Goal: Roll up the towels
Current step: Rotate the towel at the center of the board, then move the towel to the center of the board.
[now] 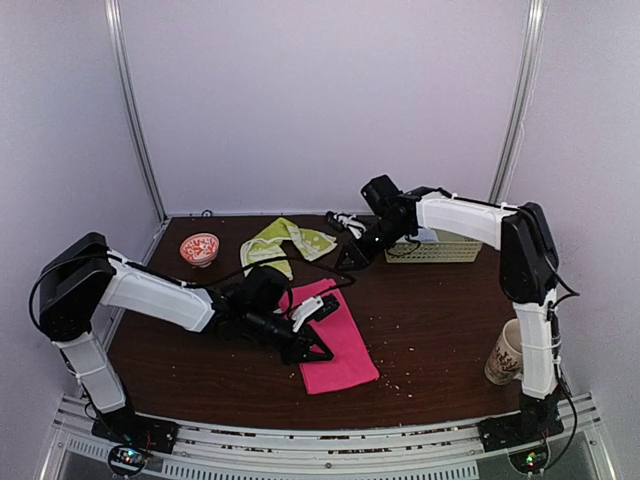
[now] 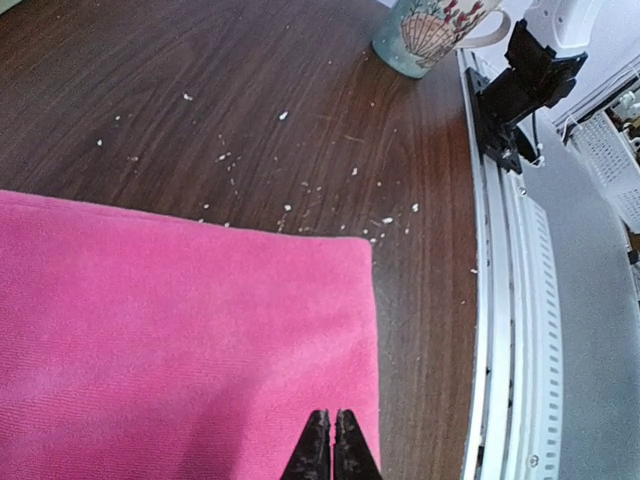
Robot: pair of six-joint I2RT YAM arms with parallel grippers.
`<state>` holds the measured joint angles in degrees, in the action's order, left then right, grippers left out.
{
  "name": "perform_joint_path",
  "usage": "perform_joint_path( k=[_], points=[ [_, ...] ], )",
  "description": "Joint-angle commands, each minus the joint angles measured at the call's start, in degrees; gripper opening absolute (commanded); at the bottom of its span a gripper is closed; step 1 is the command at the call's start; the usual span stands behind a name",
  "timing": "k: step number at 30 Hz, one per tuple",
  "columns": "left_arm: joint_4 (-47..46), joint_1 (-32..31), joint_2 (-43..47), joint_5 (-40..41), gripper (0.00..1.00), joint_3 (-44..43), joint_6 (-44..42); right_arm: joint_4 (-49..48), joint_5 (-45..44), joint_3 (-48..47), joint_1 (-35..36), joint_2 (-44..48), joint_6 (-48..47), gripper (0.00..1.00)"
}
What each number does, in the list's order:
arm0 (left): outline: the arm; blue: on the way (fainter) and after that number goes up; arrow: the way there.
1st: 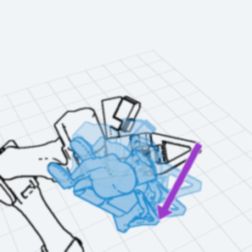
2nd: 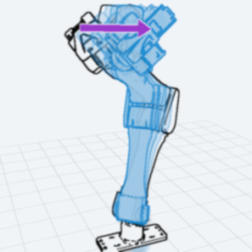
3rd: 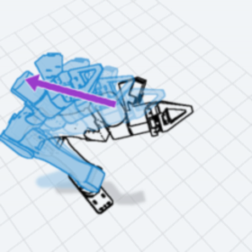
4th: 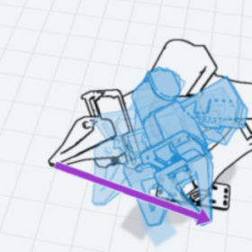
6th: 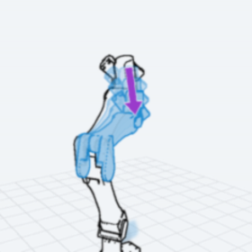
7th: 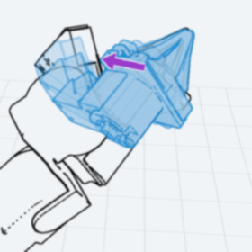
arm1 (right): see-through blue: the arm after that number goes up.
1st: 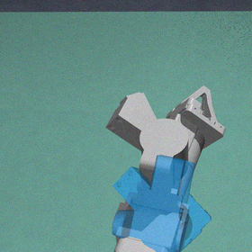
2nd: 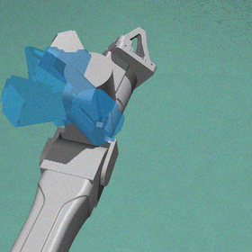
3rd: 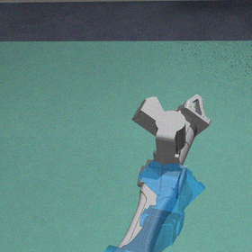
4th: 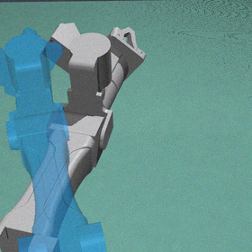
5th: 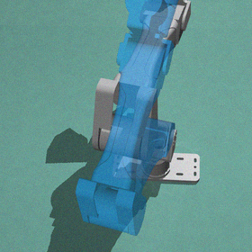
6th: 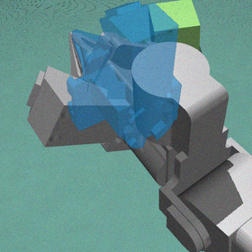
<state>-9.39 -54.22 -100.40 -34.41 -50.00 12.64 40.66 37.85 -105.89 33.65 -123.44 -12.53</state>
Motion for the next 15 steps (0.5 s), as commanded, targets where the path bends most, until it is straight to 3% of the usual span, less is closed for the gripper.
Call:
perform_joint_path(
  k=[1,9,15],
  points=[
    [0.4,0.4,-3.7,2.7,0.03,-0.5,-3.9,2.6,4.3,-4.0,3.4,-4.9,1.7,0.18],
    [8.8,0.4,-8.1,4.5,0.03,-2.1,-5.6,3.6,-0.6,-8.6,2.6,-15.7,2.5,0.16],
    [10.3,0.1,-6.4,8.1,0.05,-1.1,-5.5,-2.9,-8.6,-3.6,-1.8,-13.4,10.0,0.10]
  ],
)
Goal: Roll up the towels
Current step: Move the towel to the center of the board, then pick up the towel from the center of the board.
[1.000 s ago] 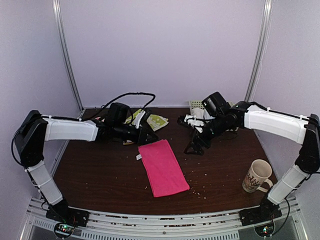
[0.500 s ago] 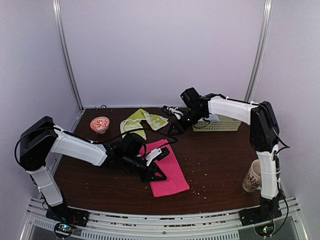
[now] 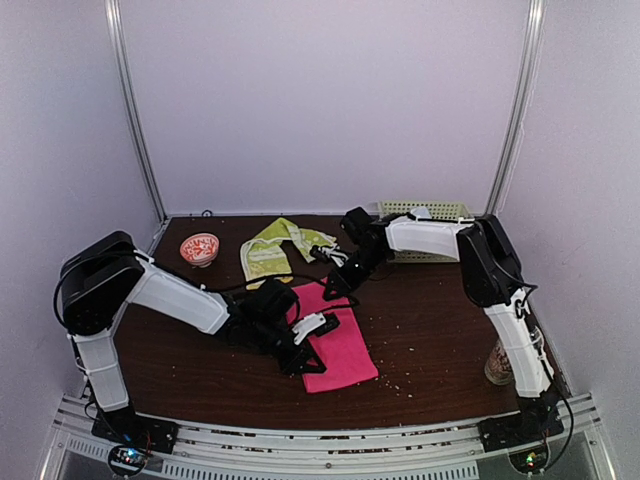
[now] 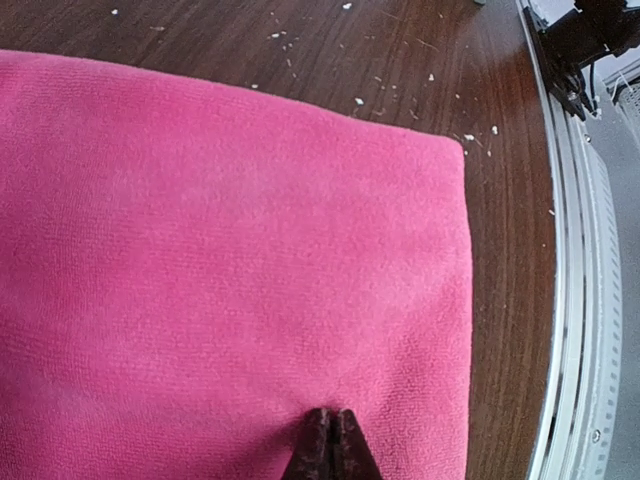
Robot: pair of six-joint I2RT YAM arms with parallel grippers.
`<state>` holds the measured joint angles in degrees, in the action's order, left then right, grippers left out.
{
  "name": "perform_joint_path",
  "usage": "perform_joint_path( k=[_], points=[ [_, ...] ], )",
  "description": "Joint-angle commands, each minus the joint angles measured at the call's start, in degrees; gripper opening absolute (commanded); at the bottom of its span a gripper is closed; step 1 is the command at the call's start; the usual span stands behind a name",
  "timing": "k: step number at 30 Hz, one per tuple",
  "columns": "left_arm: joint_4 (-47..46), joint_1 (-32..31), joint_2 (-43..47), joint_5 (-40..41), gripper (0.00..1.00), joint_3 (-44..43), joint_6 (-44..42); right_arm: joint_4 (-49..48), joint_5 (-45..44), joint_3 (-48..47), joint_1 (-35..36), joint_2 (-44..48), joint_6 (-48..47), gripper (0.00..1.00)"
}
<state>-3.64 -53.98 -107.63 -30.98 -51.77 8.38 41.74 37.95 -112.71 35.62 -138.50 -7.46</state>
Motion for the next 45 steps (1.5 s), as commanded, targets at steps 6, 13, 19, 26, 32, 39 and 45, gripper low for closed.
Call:
perform_joint_path(
  k=[6,13,19,26,32,39,45],
  points=[
    [3.6,-0.2,2.1,11.0,0.12,-1.6,-1.8,-3.9,-7.5,3.3,-4.8,1.9,5.3,0.12],
    [3.3,-0.3,9.1,19.5,0.20,-6.2,-5.3,-2.4,0.7,2.2,-4.8,7.4,1.3,0.21],
    [2.9,-3.6,22.5,30.9,0.32,-5.7,-15.5,-0.3,3.0,3.5,-5.5,19.7,-2.2,0.32],
    [5.3,-3.8,24.0,29.4,0.63,-2.4,-21.8,-4.5,2.7,16.8,-8.8,36.5,-6.0,0.39],
    [1.9,-5.8,22.4,22.7,0.60,4.1,-25.1,-3.0,5.9,30.9,-8.7,44.3,-13.9,0.43],
    [5.5,-10.2,14.1,22.1,0.66,1.4,-29.0,-3.7,5.7,42.6,-8.7,48.1,-17.8,0.40],
    [5.3,-12.8,8.6,27.7,0.52,-2.4,-30.3,-7.9,7.2,48.1,-8.7,48.6,-17.1,0.39]
  ],
)
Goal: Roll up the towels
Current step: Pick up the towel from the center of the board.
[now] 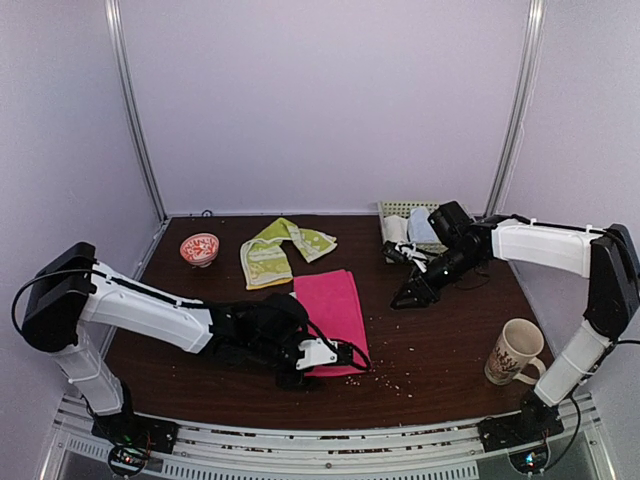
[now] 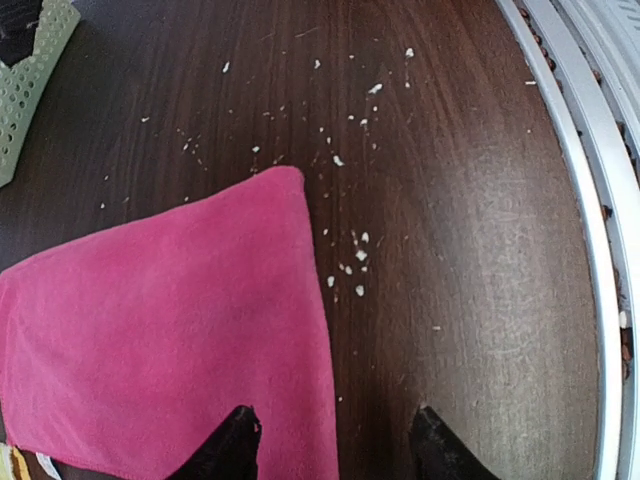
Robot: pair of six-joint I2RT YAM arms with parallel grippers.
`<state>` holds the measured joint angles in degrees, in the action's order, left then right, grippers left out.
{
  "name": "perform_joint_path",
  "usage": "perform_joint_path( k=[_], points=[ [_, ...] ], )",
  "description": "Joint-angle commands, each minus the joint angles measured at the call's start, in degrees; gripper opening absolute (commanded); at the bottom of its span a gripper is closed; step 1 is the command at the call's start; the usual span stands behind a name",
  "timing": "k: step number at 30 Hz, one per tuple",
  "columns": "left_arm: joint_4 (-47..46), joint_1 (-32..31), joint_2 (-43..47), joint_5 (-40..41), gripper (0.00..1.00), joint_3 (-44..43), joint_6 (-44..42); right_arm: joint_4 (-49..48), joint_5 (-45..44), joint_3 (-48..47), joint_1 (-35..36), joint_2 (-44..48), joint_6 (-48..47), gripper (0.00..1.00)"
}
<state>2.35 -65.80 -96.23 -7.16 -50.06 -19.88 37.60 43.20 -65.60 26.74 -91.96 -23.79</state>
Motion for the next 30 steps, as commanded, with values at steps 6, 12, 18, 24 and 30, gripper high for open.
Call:
perform_joint_path(
  k=[6,12,18,24,30],
  points=[
    [-0.7,-1.2,-5.5,6.7,0.48,-4.2,-1.7,-3.4,1.8,2.3,0.2,3.5,-1.3,0.39],
    [-1.0,-1.2,-7.5,9.3,0.43,-3.4,-1.6,-4.9,2.6,4.3,0.2,3.7,-0.8,0.37],
    [-0.5,-1.2,-8.3,8.1,0.30,-3.3,-1.6,-5.7,2.2,5.3,0.1,4.1,-1.0,0.36],
    [1.3,-1.1,-8.6,5.8,0.11,-5.2,-0.8,-3.7,1.0,5.5,0.2,5.8,-2.3,0.34],
    [2.3,2.2,-7.4,-7.0,0.00,-6.8,4.7,-0.8,-2.6,10.6,0.2,10.7,-7.6,0.34]
  ],
)
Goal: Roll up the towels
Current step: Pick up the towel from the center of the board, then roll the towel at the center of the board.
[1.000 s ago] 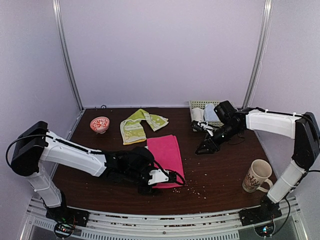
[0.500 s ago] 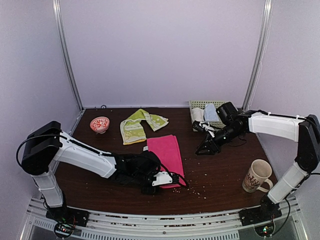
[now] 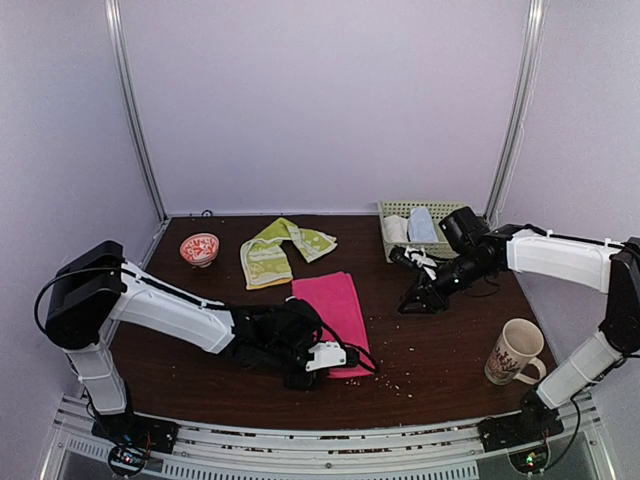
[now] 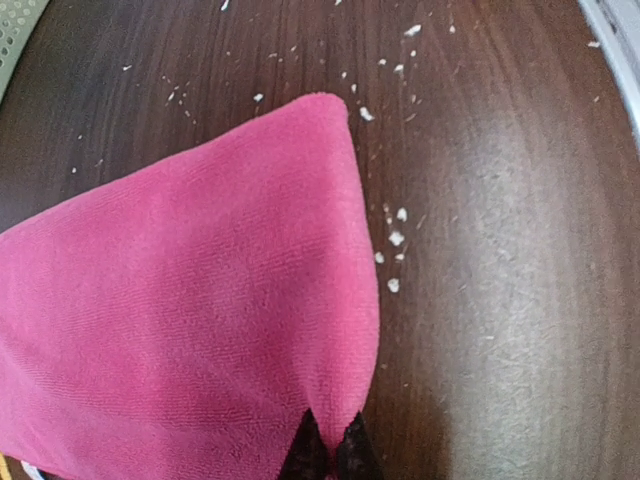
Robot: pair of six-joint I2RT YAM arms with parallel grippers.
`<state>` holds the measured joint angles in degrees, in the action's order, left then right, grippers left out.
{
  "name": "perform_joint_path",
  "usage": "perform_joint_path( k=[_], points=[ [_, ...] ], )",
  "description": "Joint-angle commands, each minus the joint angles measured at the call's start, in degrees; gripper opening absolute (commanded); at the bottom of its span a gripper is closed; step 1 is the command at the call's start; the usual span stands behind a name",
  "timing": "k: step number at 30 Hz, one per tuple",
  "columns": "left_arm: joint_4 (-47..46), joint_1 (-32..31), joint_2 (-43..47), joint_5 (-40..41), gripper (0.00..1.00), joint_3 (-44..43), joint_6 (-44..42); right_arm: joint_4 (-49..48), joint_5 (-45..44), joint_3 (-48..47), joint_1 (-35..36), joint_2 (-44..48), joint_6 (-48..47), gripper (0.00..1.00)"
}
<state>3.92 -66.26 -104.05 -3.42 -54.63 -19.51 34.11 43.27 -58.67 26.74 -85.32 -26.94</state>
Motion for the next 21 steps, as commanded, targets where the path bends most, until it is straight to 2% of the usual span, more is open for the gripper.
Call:
perform_joint_path(
  k=[1,5,9,21],
  points=[
    [1.0,4.0,0.3,-14.1,0.00,-2.7,5.8,3.6,-2.7,4.6,0.2,4.7,-6.2,0.34],
    [1.4,9.8,-2.1,-28.1,0.00,-5.1,11.1,4.0,-1.8,8.4,1.0,6.8,-10.8,0.35],
    [0.9,12.3,-5.3,-36.8,0.00,-7.3,15.8,2.1,-6.2,10.3,6.6,6.9,-11.4,0.36],
    [-2.1,16.5,-9.8,-48.9,0.00,-8.5,25.1,-9.0,-19.1,8.4,23.9,0.8,-9.7,0.38]
  ],
)
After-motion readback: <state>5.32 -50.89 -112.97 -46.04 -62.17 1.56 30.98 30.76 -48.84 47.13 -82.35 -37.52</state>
